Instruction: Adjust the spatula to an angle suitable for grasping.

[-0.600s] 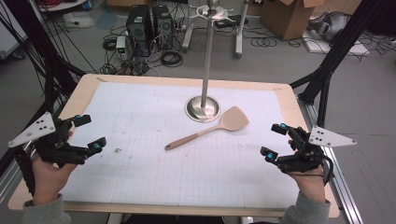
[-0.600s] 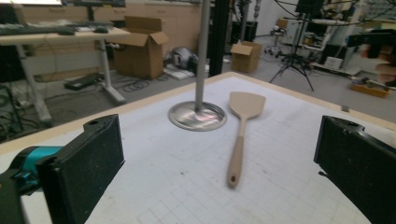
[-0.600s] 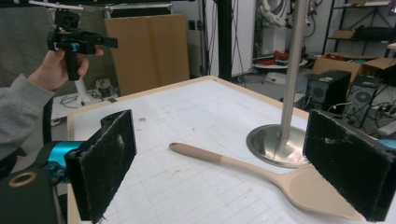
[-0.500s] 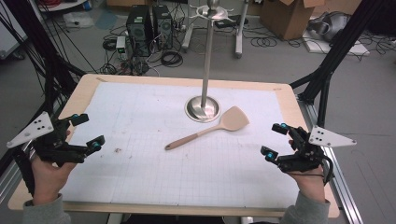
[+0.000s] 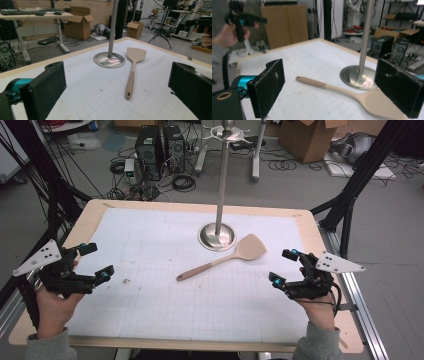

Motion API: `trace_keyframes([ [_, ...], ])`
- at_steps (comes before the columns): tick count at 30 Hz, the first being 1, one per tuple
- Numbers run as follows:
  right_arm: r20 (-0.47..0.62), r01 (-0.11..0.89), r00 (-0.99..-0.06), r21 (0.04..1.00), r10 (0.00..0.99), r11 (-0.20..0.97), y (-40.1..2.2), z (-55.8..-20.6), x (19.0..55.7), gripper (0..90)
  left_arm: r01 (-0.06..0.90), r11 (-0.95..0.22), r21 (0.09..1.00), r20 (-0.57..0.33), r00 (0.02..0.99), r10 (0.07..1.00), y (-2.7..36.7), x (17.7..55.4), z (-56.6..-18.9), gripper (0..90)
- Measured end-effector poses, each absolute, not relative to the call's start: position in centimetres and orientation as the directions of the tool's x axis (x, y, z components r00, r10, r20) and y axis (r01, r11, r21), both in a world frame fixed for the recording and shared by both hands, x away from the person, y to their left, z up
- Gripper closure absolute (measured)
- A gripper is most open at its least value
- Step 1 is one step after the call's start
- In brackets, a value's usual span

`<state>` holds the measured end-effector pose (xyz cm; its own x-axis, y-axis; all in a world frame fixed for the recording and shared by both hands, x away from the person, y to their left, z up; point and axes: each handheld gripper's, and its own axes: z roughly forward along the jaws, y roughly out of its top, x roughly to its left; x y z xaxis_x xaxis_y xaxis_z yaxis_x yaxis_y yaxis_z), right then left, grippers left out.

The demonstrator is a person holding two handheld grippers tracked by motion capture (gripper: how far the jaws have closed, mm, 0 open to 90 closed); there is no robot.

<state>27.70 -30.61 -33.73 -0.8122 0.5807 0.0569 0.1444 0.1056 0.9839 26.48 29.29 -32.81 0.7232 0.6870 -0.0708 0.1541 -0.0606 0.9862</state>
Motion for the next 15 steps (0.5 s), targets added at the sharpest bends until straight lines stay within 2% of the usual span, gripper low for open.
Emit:
trace_keyframes([
  [11,0.037,0.163,-0.792,0.975,0.61,0.153,-28.8,-34.8,29.7,8.6,0.162,-0.056,0.985,-0.076,0.705,0.705,29.9,25.9,-33.1,1.8],
  [15,0.059,0.173,-0.794,0.976,0.605,0.133,-28.1,-35.1,30.4,8.6,0.166,-0.057,0.985,-0.077,0.7,0.71,30.2,25.4,-33.1,1.8],
])
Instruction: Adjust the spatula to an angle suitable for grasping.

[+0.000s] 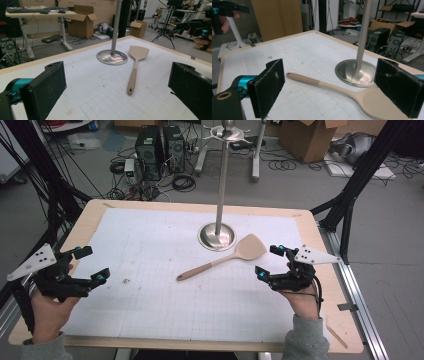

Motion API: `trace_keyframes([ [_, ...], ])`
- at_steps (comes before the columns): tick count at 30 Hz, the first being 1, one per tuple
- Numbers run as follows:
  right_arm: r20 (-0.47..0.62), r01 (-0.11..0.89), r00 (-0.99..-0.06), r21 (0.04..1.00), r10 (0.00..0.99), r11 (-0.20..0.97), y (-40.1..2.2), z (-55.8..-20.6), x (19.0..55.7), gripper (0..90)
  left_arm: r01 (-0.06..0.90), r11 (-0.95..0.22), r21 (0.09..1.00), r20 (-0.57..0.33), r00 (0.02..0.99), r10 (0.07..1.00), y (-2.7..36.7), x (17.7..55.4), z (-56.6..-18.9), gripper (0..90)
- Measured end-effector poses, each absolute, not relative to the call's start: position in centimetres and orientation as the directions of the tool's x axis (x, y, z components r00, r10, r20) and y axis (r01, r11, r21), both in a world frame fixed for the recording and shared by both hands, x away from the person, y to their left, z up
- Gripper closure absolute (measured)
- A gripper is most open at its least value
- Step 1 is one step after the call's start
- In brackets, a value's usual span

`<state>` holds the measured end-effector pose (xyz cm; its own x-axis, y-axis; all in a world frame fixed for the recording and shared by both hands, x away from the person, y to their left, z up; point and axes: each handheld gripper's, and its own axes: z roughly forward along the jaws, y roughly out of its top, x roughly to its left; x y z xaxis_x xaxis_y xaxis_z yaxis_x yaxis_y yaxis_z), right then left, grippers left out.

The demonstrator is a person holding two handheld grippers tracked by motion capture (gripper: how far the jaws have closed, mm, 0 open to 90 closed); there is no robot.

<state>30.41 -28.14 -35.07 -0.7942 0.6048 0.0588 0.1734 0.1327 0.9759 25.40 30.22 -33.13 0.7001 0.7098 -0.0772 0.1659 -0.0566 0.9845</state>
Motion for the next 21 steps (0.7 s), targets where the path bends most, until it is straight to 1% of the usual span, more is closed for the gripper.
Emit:
trace_keyframes([
  [5,0.08,0.19,-0.794,0.975,0.602,0.12,-27.2,-35.4,31.5,8.6,0.174,-0.057,0.983,-0.082,0.693,0.716,30.5,25.1,-33.3,1.8],
  [9,0.076,0.193,-0.802,0.972,0.593,0.136,-26.1,-35.7,32.5,9.1,0.176,-0.064,0.982,-0.077,0.689,0.72,30.6,25.0,-33.3,1.8],
  [11,0.076,0.2,-0.809,0.968,0.583,0.151,-25.5,-35.9,33.0,15.5,0.174,-0.06,0.983,-0.077,0.686,0.724,30.6,24.9,-33.3,1.8],
  [16,0.105,0.242,-0.811,0.956,0.576,0.165,-24.4,-36.2,34.2,17.0,0.172,-0.053,0.984,-0.08,0.681,0.728,30.8,24.8,-33.3,1.8],
  [21,0.116,0.262,-0.808,0.949,0.577,0.175,-23.4,-36.5,35.3,26.6,0.174,-0.054,0.983,-0.08,0.681,0.728,30.9,24.8,-33.4,1.8],
])
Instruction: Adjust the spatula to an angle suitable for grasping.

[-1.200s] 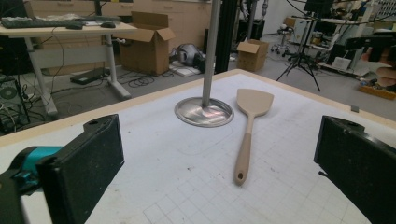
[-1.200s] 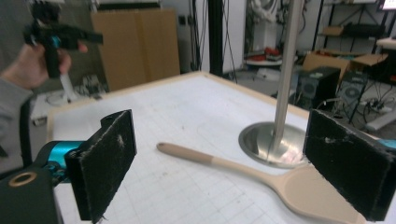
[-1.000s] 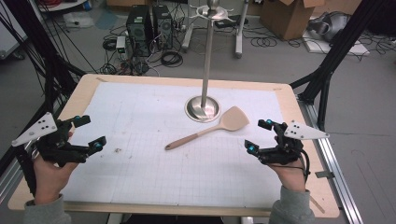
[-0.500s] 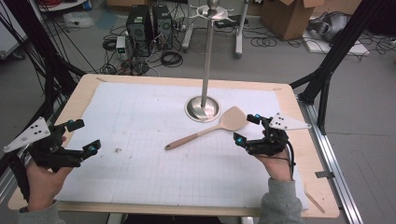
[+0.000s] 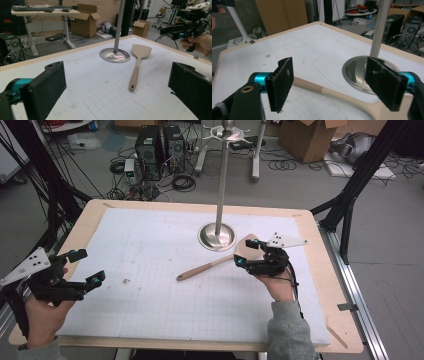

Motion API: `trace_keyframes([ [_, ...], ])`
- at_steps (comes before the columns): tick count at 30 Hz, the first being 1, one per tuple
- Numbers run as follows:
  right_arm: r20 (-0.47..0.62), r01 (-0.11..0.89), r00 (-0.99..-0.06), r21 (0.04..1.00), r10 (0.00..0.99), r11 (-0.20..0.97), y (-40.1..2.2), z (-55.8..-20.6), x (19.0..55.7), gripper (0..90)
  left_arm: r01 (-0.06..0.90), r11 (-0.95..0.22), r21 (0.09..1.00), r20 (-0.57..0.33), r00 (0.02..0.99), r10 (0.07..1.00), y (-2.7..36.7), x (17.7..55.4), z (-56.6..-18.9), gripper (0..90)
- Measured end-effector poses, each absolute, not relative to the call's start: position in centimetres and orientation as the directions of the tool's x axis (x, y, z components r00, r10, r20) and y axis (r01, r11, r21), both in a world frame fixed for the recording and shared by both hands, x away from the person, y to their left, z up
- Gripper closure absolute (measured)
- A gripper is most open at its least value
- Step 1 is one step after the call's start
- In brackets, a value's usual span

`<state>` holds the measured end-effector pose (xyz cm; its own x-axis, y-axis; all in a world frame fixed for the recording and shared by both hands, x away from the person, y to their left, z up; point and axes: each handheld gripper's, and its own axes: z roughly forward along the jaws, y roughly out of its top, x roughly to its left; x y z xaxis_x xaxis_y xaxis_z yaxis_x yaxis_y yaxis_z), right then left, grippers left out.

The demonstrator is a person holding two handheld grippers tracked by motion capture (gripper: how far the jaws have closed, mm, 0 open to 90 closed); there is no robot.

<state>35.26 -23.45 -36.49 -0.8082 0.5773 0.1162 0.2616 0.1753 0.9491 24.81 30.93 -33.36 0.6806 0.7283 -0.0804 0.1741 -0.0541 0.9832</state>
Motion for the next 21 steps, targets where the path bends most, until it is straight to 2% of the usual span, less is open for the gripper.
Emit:
trace_keyframes([
  [10,0.086,0.256,-0.826,0.937,0.557,0.237,-21.2,-37.1,36.8,51.3,0.185,-0.057,0.981,-0.085,0.679,0.73,31.0,24.9,-33.5,1.8],
  [18,0.092,0.291,-0.819,0.918,0.567,0.27,-20.0,-38.5,38.0,66.0,0.19,-0.061,0.98,-0.086,0.678,0.73,30.9,24.9,-33.6,1.8],
  [21,0.087,0.291,-0.818,0.915,0.568,0.279,-19.8,-38.8,38.3,68.5,0.191,-0.061,0.98,-0.087,0.677,0.731,31.0,24.9,-33.7,1.8],
])
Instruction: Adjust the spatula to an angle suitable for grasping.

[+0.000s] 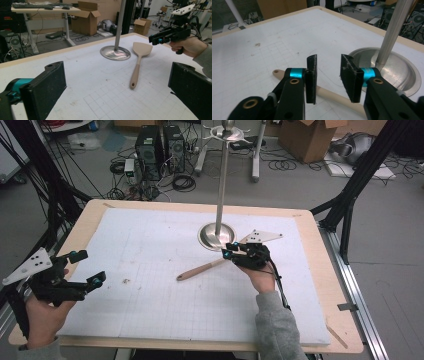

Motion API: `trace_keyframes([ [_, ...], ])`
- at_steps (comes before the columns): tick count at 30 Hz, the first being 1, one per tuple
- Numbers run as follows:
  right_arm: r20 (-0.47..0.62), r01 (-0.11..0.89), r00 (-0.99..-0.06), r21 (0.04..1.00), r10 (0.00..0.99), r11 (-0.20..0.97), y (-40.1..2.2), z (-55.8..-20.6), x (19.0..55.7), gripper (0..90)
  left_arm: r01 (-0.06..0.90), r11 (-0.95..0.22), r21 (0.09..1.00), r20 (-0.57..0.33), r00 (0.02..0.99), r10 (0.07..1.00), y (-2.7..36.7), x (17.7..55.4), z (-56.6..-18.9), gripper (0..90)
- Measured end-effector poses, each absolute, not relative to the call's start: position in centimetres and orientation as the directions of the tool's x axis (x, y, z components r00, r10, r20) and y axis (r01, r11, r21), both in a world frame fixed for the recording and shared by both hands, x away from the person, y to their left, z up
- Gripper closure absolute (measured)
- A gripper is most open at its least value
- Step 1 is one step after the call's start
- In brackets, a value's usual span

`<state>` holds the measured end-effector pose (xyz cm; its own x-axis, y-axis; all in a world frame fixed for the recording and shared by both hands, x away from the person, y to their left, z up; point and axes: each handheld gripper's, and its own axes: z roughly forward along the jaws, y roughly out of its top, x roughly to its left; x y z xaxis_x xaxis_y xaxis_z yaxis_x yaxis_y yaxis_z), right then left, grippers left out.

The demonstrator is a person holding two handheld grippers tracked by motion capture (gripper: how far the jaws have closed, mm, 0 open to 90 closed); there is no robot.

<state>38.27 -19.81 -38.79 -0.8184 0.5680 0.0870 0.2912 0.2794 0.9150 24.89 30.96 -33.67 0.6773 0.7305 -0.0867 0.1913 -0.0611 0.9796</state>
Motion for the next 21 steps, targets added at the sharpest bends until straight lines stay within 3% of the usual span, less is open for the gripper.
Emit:
trace_keyframes([
  [13,0.09,0.317,-0.816,0.895,0.57,0.313,-18.9,-40.9,40.0,89.3,0.202,-0.062,0.977,-0.093,0.676,0.731,30.9,25.0,-33.9,1.8],
  [21,0.116,0.353,-0.803,0.883,0.585,0.309,-18.6,-42.1,41.1,89.9,0.21,-0.063,0.976,-0.096,0.668,0.738,30.9,25.1,-34.1,1.8],
])
